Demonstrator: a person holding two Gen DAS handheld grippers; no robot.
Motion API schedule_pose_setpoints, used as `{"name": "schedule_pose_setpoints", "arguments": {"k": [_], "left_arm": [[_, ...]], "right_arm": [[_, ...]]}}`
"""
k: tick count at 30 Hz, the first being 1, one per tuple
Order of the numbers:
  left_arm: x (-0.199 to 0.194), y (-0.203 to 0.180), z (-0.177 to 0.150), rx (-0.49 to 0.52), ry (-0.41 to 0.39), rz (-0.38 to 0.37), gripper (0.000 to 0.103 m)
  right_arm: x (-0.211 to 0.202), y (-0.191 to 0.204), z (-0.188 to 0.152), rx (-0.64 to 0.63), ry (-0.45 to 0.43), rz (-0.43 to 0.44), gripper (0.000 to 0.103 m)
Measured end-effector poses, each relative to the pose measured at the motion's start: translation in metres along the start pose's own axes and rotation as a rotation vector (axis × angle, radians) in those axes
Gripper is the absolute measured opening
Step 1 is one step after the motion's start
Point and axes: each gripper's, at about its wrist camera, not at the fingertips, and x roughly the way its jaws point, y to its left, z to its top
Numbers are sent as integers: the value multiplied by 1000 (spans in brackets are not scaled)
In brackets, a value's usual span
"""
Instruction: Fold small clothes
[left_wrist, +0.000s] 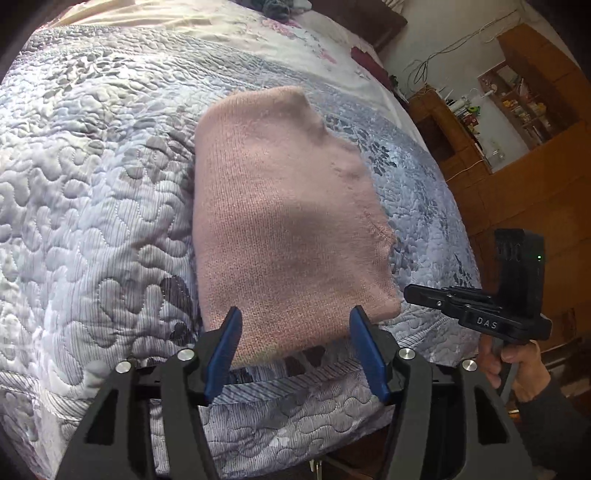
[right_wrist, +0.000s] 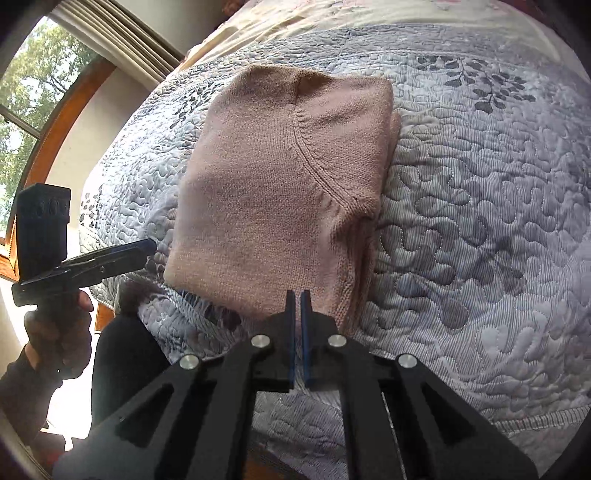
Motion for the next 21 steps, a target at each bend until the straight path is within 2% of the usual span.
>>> {"name": "schedule_pose_setpoints", "arguments": {"k": [2, 3, 5, 8, 10, 12, 13, 16, 17, 19, 21], "left_arm": [[24, 6, -4, -24, 76, 157, 65], [36, 10, -7, -42, 117, 188, 64], [42, 15, -11, -89, 145, 184, 65], [19, 7, -17, -94, 103, 160, 65], [-7, -3, -26, -75, 55, 171, 69], [-37, -15, -40, -79, -5, 196, 77], [-56, -22, -48, -80, -48, 215, 81], [-104, -54, -77, -45, -165, 281, 85], [-117, -65, -85, -39, -192, 320, 85], [-143, -87, -103, -24, -238, 403, 86], [-167, -105, -119, 3, -266, 432, 88]], "right_arm": [[21, -5, -5, 11, 55, -36, 3], [33, -10, -7, 24, 79, -59, 0], [35, -11, -8, 47, 66, -65, 0], [9, 5, -14, 25, 14, -62, 8], [-14, 19, -22, 0, -22, -102, 21], [-43, 34, -35, -3, -82, -151, 59], [-58, 42, -43, -6, -116, -181, 66], [-98, 70, -71, -27, -198, -269, 85], [-111, 79, -82, -27, -222, -305, 94], [-133, 92, -100, -17, -262, -358, 95], [-152, 105, -118, 6, -296, -425, 98]]}}
